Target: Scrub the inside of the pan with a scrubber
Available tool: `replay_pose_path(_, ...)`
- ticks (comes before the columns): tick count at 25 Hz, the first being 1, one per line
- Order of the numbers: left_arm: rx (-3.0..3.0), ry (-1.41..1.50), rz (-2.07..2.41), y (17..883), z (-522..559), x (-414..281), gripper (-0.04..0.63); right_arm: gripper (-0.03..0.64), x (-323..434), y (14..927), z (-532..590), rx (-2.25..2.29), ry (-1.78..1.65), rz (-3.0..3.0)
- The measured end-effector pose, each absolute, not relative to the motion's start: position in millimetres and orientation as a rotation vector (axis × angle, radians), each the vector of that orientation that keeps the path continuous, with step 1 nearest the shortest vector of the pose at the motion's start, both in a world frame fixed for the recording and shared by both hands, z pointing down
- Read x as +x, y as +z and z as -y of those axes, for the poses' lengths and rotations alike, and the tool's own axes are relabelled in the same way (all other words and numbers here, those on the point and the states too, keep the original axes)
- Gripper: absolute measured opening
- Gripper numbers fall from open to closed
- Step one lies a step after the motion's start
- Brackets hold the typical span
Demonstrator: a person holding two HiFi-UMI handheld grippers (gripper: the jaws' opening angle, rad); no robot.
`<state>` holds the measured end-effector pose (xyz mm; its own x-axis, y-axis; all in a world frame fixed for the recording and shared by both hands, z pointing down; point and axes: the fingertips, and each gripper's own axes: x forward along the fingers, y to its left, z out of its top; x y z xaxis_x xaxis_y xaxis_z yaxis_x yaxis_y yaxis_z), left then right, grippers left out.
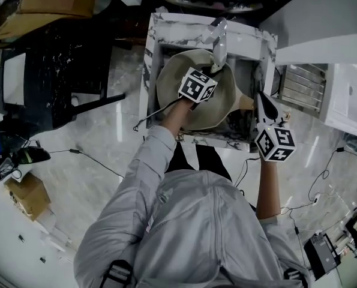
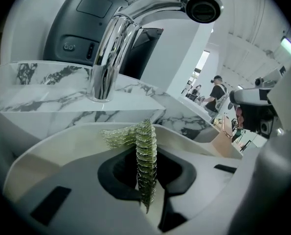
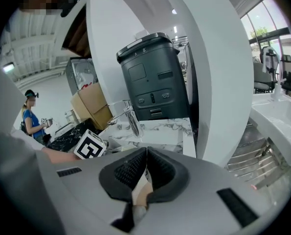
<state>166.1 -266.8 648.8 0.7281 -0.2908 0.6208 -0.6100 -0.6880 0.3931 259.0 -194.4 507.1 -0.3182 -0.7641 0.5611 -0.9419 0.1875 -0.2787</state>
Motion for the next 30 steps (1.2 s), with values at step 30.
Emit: replay_pose_path(30,2.532,0.870,-0.132,607,151,192,0.066,0.035,243,482,155,1.911,0.920,2.044)
